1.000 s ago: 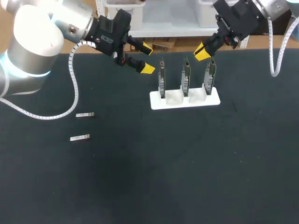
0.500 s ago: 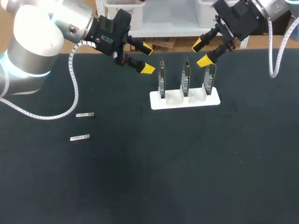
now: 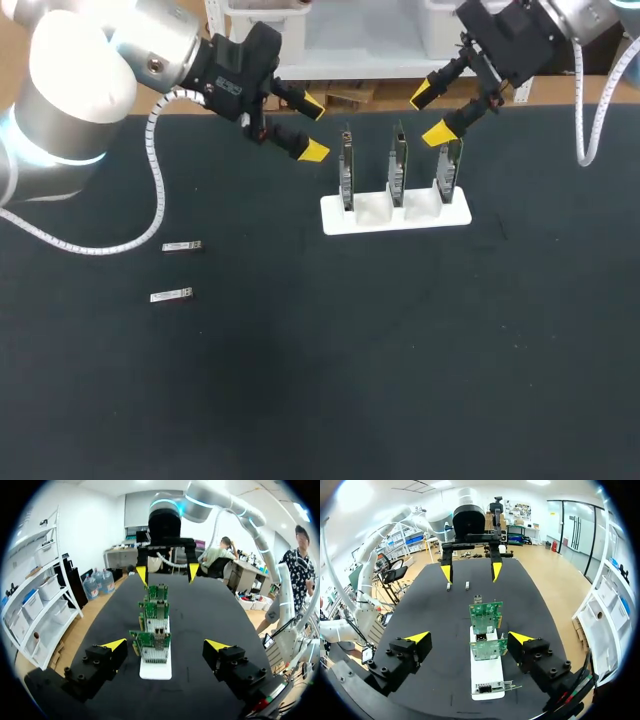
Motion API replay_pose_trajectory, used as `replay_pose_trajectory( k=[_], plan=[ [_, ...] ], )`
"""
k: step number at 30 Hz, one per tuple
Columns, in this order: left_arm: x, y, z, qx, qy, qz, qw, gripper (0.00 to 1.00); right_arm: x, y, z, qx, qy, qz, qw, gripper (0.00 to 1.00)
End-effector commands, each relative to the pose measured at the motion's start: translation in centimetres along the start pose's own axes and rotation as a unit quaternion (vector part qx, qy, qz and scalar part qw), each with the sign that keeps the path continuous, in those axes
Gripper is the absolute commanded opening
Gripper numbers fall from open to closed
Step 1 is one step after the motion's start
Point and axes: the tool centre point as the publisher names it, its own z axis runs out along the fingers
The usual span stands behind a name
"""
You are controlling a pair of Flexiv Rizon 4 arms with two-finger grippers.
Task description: Pick up the optical module with the left hand, and insert it into the network port with the right hand.
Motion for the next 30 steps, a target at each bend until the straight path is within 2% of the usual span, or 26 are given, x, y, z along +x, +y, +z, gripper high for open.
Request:
replay_pose_trajectory(
  k=[1,8,11,14,16,20,23,25,30],
  plan=[
    [-0.4,-0.9,-1.1,0.003,0.059,-0.004,0.998,1.0,0.0,0.2,0.0,0.003,0.0,0.0,1.0,1.0],
    [1.3,-2.7,-2.8,0.018,0.158,-0.001,0.987,1.0,0.0,0.2,0.0,0.003,0.0,0.0,1.0,1.0],
    [2.4,-3.6,-3.6,0.024,0.196,-0.004,0.98,1.0,0.0,0.2,0.0,0.003,0.0,0.0,1.0,1.0],
    [3.5,-4.6,-4.4,0.025,0.246,-0.017,0.969,1.0,0.0,0.2,0.0,0.003,0.0,0.0,1.0,1.0],
    [4.3,-5.1,-5.0,0.023,0.265,-0.026,0.964,1.0,0.0,0.2,0.0,0.003,0.0,0.0,1.0,1.0],
    [5.6,-6.0,-5.9,0.024,0.288,-0.043,0.956,1.0,0.0,0.2,0.0,0.003,0.0,0.0,1.0,1.0],
    [6.4,-6.3,-6.7,0.018,0.289,-0.069,0.955,1.0,0.0,0.2,0.0,0.003,0.0,0.0,1.0,1.0],
    [6.5,-6.1,-7.1,0.005,0.284,-0.089,0.955,1.0,0.0,0.2,0.0,0.003,0.0,0.0,1.0,1.0],
    [6.5,-6.1,-7.1,0.005,0.284,-0.089,0.955,1.0,0.0,0.2,0.0,0.003,0.0,0.0,1.0,1.0]
  ],
)
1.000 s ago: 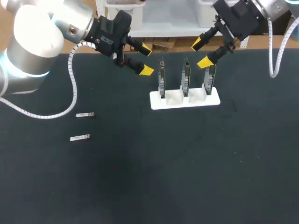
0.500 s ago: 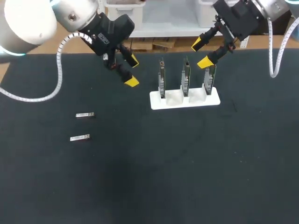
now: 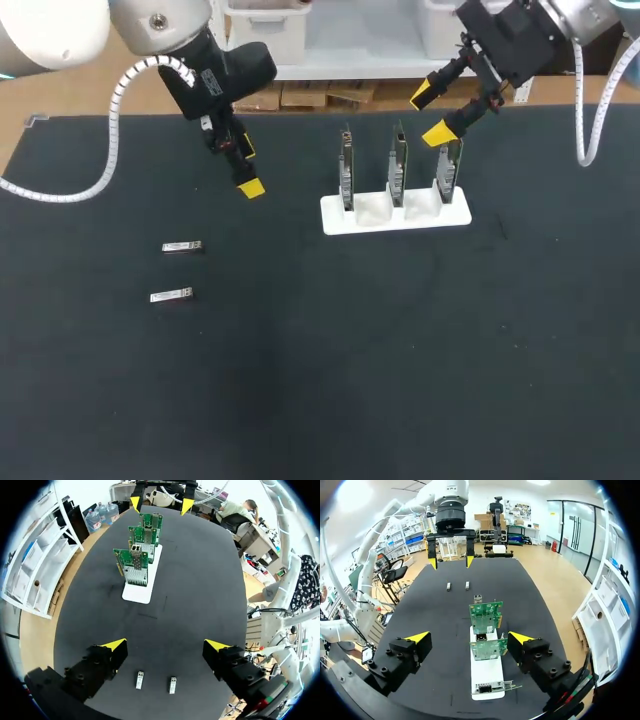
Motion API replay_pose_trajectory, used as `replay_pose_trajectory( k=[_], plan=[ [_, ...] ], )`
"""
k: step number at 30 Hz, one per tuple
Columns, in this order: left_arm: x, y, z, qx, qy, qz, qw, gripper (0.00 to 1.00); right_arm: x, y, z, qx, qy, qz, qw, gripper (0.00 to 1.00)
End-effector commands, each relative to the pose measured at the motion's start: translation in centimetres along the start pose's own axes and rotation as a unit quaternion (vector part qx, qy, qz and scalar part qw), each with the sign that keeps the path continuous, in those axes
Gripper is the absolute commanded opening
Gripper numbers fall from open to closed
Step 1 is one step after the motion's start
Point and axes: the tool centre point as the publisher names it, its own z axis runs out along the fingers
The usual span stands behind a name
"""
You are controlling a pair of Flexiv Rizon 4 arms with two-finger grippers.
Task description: Pick up the optical module with the left hand, and insert it into the network port with the right hand.
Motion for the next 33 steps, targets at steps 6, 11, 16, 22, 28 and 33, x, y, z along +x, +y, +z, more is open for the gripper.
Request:
replay_pose_trajectory(
  k=[6,11,16,22,28,33],
  plan=[
    [0.2,-0.2,0.1,-0.002,-0.002,0.0,1.0,1.0,0.0,0.2,0.0,0.003,0.0,0.0,1.0,1.0],
    [-0.8,0.3,0.3,-0.018,0.038,0.031,0.999,1.0,0.0,0.2,0.0,0.003,0.0,0.0,1.0,1.0],
    [0.4,-0.3,1.5,-0.06,0.097,0.097,0.989,1.0,0.0,0.2,0.0,0.003,0.0,0.0,1.0,1.0],
    [3.8,-1.4,2.0,-0.061,0.144,0.076,0.985,1.0,0.0,0.2,0.0,0.003,0.0,0.0,1.0,1.0],
    [7.7,-2.6,2.2,-0.059,0.163,0.023,0.985,1.0,0.0,0.2,0.0,0.003,0.0,0.0,1.0,1.0],
    [10.0,-3.4,2.7,-0.048,0.193,0.009,0.98,1.0,0.0,0.2,0.0,0.003,0.0,0.0,1.0,1.0]
  ],
)
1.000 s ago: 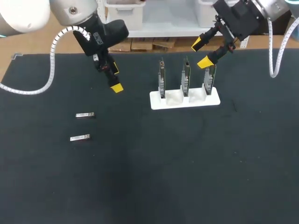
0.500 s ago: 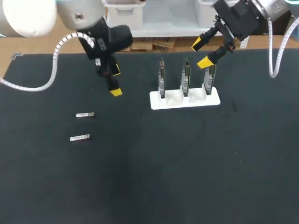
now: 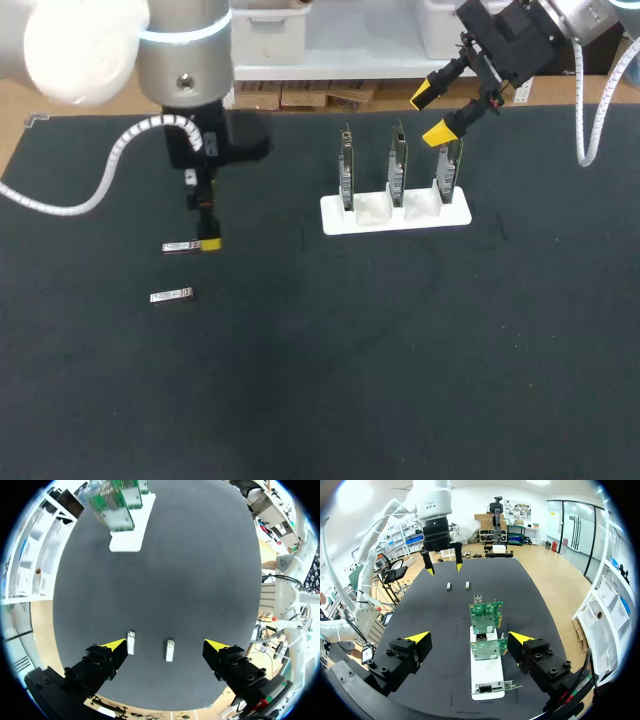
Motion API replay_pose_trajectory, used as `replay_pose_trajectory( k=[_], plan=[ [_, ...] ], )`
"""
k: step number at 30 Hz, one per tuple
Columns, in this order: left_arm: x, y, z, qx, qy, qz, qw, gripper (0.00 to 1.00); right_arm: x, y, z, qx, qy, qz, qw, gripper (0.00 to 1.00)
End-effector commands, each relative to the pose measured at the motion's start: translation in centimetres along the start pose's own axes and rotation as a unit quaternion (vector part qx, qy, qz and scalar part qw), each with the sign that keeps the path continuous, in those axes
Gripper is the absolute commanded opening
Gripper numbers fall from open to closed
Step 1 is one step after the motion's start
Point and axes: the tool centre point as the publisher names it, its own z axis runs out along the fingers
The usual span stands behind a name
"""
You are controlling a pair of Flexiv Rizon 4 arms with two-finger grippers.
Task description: Pick up the optical module with the left hand, and insert it into the network port with the right hand.
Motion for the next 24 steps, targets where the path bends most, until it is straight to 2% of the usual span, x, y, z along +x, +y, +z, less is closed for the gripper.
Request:
replay_pose_trajectory(
  k=[1,6,18,21,24],
  plan=[
    [1.6,-0.9,0.8,0.001,0.009,0.001,1.0,1.0,0.0,0.2,0.0,0.003,0.0,0.0,1.0,1.0],
    [3.1,-0.6,1.5,0.007,0.035,-0.002,0.999,1.0,0.0,0.2,0.0,0.003,0.0,0.0,1.0,1.0],
    [6.2,1.6,2.5,0.007,0.043,0.003,0.999,1.0,0.0,0.2,0.0,0.003,0.0,0.0,1.0,1.0],
    [6.4,2.1,2.8,0.005,0.033,0.003,0.999,1.0,0.0,0.2,0.0,0.003,0.0,0.0,1.0,1.0],
    [5.4,2.5,2.5,0.002,-0.009,-0.004,1.0,1.0,0.0,0.2,0.0,0.003,0.0,0.0,1.0,1.0]
  ],
)
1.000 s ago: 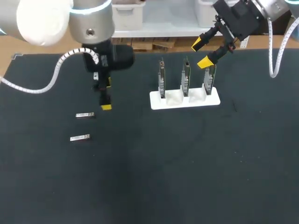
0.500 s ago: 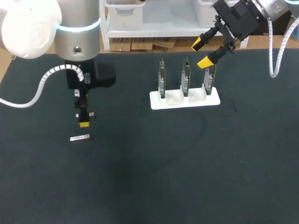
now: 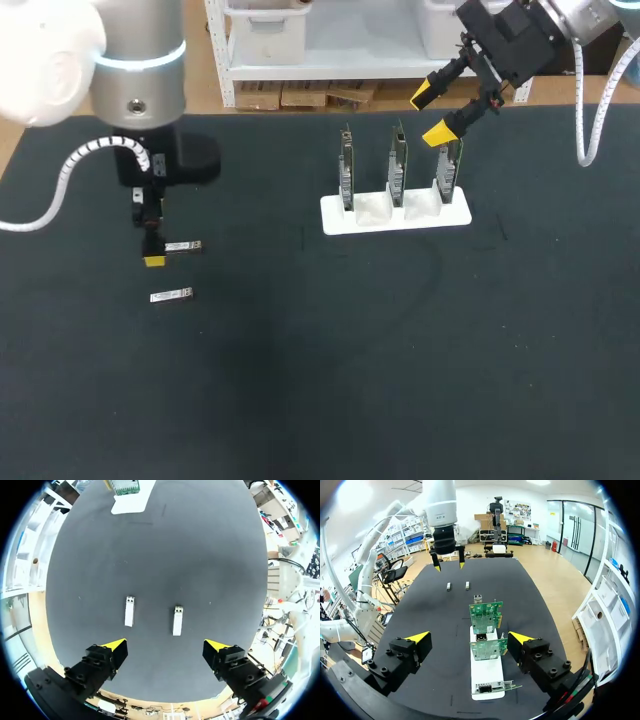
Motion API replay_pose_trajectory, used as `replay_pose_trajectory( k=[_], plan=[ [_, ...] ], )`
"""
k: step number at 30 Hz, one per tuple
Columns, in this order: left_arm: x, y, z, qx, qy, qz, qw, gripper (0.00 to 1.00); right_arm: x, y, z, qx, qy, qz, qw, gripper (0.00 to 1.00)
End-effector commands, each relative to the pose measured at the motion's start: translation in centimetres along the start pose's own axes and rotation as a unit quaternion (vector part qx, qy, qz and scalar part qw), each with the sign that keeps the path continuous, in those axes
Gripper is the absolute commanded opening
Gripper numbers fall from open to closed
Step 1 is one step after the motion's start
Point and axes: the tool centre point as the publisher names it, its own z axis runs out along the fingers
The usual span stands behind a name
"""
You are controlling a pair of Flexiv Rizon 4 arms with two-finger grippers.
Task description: Pick up the optical module with the left hand, and insert it into the network port with the right hand.
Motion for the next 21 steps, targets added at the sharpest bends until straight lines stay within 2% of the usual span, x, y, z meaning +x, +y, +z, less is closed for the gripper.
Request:
replay_pose_trajectory(
  k=[1,14,21],
  plan=[
    [-0.4,0.53,-0.05,0.002,-0.035,-0.008,0.999,1.0,0.01,0.23,-0.01,0.003,0.0,0.0,1.0,1.0],
    [-0.4,0.53,-0.05,0.002,-0.035,-0.008,0.999,1.0,0.01,0.23,-0.01,0.003,0.0,0.0,1.0,1.0],
    [-1.19,0.56,-0.66,-0.069,-0.018,0.045,0.996,1.0,0.01,0.23,-0.01,0.003,0.0,0.0,1.0,1.0]
  ],
)
